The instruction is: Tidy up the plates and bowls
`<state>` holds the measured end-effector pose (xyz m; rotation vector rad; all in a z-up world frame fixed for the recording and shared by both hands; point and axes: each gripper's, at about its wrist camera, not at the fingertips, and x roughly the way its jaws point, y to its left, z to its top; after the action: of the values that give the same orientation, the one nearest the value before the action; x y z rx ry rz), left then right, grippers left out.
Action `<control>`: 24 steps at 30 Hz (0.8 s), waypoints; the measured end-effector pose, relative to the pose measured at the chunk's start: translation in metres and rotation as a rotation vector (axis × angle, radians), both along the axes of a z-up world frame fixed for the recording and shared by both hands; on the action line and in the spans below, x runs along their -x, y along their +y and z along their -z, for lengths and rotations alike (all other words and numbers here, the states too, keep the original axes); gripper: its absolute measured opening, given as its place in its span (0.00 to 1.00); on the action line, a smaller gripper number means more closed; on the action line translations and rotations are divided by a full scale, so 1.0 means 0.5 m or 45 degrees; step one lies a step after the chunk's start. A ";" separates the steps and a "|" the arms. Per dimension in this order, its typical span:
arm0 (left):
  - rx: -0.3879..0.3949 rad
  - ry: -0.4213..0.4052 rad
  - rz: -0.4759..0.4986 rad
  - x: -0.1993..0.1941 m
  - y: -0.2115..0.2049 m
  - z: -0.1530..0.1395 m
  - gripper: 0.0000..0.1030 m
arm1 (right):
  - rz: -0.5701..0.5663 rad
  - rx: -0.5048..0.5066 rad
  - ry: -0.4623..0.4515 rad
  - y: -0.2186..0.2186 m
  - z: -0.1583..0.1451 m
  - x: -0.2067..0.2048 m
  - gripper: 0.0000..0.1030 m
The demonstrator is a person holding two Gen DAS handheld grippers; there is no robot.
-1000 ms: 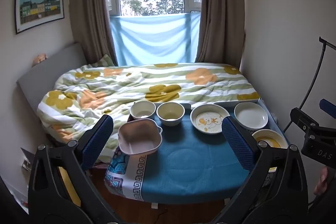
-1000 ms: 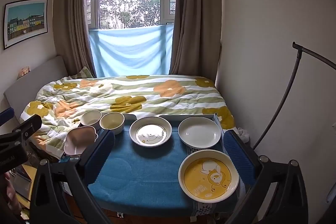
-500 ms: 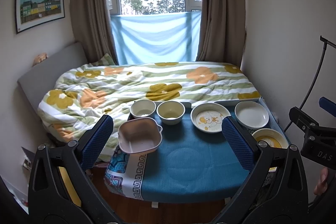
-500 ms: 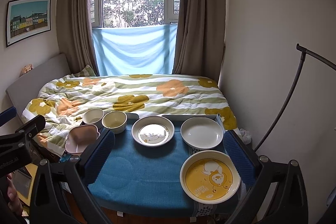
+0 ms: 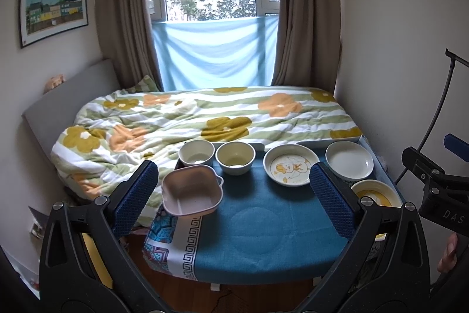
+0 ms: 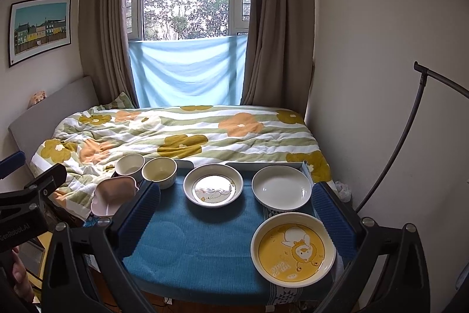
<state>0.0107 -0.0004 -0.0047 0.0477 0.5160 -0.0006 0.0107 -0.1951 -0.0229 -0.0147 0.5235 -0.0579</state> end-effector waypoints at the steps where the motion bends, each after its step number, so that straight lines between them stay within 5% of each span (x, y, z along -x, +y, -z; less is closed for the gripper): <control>1: 0.000 0.000 0.000 0.000 -0.001 0.000 0.99 | -0.001 -0.004 -0.001 0.000 -0.001 -0.001 1.00; 24: 0.003 0.003 -0.007 -0.003 -0.002 0.002 0.99 | -0.021 -0.003 0.000 0.005 -0.010 -0.012 1.00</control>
<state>0.0123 -0.0016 -0.0056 0.0438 0.5184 0.0040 0.0167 -0.1925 -0.0178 -0.0168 0.5230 -0.0411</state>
